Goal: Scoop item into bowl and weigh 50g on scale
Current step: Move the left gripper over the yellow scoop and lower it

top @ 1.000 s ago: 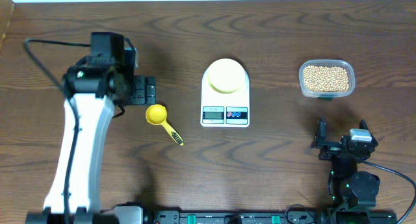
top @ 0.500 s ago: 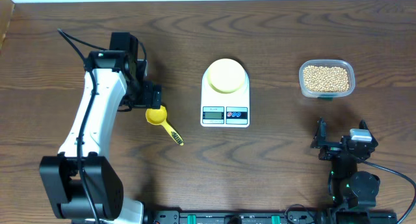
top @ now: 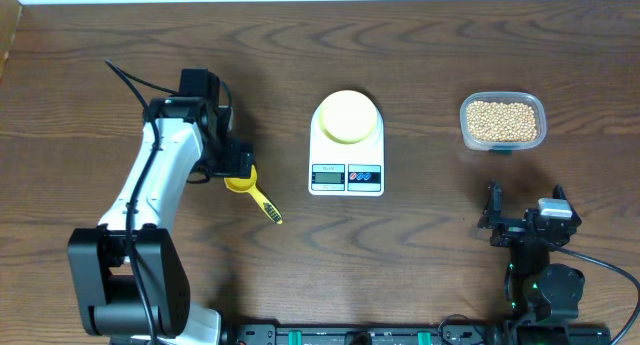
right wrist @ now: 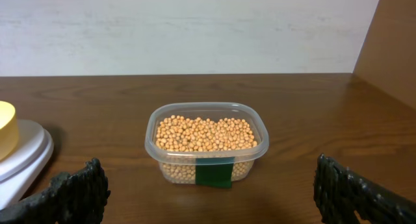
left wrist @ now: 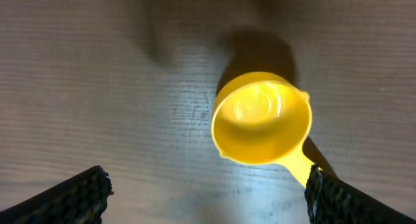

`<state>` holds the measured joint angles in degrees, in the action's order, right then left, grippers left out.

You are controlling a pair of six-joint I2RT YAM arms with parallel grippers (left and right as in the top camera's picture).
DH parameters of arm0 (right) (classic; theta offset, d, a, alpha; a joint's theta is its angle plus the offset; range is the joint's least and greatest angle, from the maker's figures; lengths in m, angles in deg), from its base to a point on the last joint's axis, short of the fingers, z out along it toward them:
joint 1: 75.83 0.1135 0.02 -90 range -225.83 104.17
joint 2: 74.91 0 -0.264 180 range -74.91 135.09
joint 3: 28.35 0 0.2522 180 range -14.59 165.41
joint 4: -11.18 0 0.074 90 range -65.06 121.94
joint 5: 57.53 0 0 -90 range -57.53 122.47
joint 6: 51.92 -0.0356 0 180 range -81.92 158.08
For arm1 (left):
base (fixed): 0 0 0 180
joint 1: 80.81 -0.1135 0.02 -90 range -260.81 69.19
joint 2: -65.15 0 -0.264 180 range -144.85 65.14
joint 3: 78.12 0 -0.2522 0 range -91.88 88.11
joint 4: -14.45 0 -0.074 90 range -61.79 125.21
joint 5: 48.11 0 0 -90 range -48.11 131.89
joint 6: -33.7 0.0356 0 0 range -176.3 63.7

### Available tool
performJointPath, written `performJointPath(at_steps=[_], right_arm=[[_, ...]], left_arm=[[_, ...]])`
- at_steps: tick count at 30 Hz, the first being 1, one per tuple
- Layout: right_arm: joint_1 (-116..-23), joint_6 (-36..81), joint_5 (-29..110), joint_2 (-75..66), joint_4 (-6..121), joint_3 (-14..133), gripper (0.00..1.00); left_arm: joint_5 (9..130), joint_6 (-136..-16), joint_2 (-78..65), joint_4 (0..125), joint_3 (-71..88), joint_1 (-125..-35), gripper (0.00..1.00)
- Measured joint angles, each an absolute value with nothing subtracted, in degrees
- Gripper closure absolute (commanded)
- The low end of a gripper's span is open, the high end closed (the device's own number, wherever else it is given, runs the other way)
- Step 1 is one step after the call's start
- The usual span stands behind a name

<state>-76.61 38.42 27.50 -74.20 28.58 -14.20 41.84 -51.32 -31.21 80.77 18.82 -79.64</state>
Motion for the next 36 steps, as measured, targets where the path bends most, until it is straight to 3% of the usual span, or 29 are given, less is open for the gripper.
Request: performJointPath(at_steps=[36], right_arm=[[-76.6,38.4,27.5,-74.2,28.6,-14.2,0.01]], left_arm=[[41.5,-51.3,-32.8,67.7,27.0,-79.6,0.02]])
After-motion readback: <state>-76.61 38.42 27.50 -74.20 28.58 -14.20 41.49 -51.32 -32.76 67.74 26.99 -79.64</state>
